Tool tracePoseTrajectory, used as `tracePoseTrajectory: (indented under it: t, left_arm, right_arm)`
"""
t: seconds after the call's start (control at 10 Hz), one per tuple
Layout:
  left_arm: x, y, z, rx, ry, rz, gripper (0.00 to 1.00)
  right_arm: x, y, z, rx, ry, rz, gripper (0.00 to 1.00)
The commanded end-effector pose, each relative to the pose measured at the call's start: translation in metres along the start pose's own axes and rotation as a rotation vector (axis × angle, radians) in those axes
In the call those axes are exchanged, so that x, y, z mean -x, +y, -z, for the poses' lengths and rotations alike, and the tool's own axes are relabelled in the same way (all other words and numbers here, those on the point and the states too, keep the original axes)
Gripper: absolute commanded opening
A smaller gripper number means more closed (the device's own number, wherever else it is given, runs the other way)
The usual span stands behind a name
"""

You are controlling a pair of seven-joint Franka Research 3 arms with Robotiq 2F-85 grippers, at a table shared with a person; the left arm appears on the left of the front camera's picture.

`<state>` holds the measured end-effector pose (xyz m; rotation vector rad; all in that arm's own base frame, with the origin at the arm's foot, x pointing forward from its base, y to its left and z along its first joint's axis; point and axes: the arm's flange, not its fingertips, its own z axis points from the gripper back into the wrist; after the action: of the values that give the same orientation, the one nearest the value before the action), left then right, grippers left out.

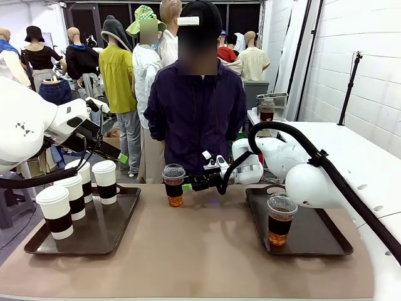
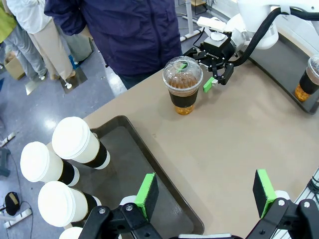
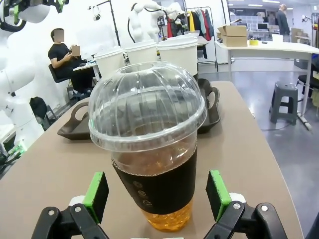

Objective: Distribute the coffee onto the tray.
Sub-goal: Pick up another iced Americano from the middle of the table and place it on the right Handle tray.

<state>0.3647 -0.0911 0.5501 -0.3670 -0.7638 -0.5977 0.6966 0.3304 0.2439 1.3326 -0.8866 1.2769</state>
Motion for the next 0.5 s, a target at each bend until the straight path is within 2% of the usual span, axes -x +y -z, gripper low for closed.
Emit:
tracePoseTrajectory:
  t: [0.0,0.4]
  left_arm:
    - [0.001,0.001,0.000,0.006,0.000,-0.004,1.00]
    - [0.001,0.001,0.000,0.006,0.000,-0.004,1.00]
  right_arm:
    - [-0.004,-0.007,0.004,-0.016,0.028,0.023,1.00]
    - [-0.002,-0.008,0.017,-0.051,0.059,0.031,1.00]
